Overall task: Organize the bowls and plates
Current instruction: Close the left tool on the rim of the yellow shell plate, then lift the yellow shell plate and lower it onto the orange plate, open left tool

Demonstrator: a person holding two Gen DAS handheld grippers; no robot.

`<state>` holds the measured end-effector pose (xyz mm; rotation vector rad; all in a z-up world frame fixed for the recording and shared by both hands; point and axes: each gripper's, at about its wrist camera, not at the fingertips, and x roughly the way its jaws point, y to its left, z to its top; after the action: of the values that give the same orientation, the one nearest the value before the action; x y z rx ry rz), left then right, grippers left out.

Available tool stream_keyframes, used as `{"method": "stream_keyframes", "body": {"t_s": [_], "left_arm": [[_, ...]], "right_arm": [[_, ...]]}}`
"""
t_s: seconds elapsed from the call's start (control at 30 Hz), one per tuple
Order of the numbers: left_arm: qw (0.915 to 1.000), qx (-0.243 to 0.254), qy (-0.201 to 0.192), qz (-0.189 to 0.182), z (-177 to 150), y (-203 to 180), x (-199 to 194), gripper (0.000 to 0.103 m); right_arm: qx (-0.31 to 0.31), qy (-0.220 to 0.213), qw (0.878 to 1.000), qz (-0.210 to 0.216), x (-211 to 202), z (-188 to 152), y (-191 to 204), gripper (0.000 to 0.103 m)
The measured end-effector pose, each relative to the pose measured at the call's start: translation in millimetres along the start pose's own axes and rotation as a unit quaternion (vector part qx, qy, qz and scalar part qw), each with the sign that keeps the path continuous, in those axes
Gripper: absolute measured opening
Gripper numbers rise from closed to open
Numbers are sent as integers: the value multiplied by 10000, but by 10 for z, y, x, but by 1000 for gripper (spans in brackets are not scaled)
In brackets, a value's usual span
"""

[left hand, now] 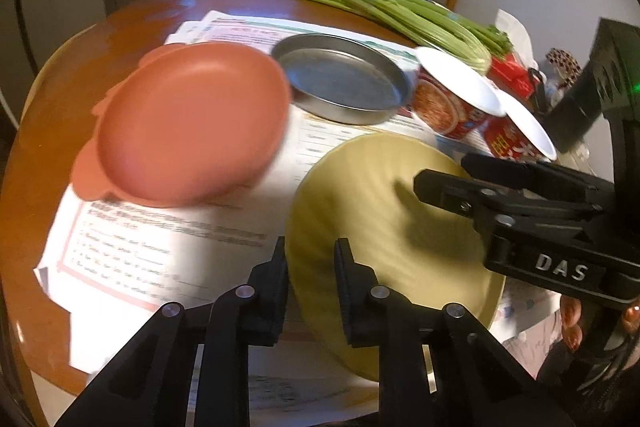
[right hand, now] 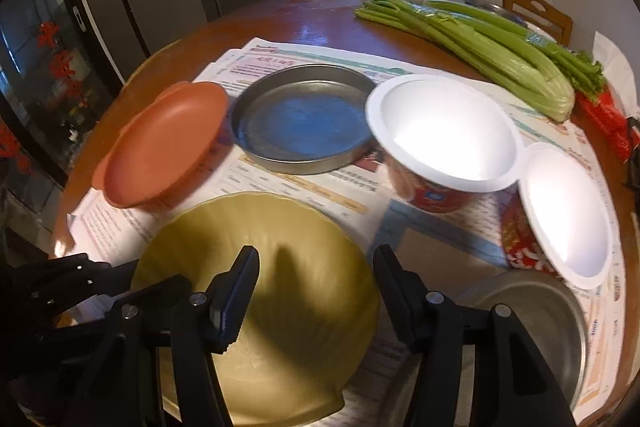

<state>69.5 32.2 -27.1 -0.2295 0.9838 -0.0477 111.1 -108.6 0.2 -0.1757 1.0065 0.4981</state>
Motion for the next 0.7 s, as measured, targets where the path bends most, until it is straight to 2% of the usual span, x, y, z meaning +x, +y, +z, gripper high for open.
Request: {"method": "stream_keyframes", "body": {"t_s": [0.2,0.4,0.5,0.7], "left_arm": [[9993,-334,-81,111,35,276,-48,22],[9987,-499,-93,37,30,413,-132,23],[9985,-541,-103,-7,-6,430,-183,28],[9984,-546,-69,-141,-126,348,-214,30]], "right_arm": [[-97,8,9995,294,21,24,197,60],[-210,-28,9994,288,39,8,293,60],[-148,-89,9998,130,-12,-42,240,60],[-118,-79,9998,121,-96,-201,217,60]]}}
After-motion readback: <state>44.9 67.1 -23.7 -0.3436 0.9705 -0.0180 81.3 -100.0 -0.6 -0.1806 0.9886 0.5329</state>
